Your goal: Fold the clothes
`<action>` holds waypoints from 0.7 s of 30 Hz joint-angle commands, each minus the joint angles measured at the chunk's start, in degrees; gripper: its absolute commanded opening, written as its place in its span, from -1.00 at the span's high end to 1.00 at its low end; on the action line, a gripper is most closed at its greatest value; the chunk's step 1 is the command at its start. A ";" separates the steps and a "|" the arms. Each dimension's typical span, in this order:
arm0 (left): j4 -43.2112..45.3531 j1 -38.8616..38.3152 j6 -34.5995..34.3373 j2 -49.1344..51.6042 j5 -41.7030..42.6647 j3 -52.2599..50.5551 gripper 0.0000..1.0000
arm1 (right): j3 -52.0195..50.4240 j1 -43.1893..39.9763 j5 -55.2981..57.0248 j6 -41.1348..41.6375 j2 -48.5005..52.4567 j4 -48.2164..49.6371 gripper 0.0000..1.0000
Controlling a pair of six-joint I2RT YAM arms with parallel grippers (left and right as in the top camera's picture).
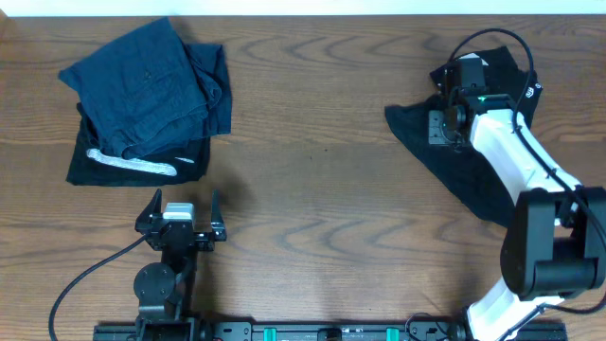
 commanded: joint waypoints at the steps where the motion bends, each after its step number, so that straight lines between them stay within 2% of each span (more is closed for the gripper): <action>1: -2.12 -0.33 -0.04 -0.37 0.81 -0.81 -0.96 | -0.17 -1.81 4.00 1.11 1.92 0.81 0.39; 7: -2.12 -0.33 -0.04 -0.37 0.81 -0.81 -0.96 | -0.20 -4.09 3.85 1.36 3.37 2.14 0.32; 13: -2.12 -0.33 -0.04 -0.37 0.81 -0.81 -0.96 | 0.96 -4.37 -1.86 1.36 3.43 1.55 0.21; 21: -2.12 -0.33 -0.04 -0.37 0.81 -0.81 -0.96 | 4.44 -4.33 -5.95 3.67 3.43 -1.86 0.21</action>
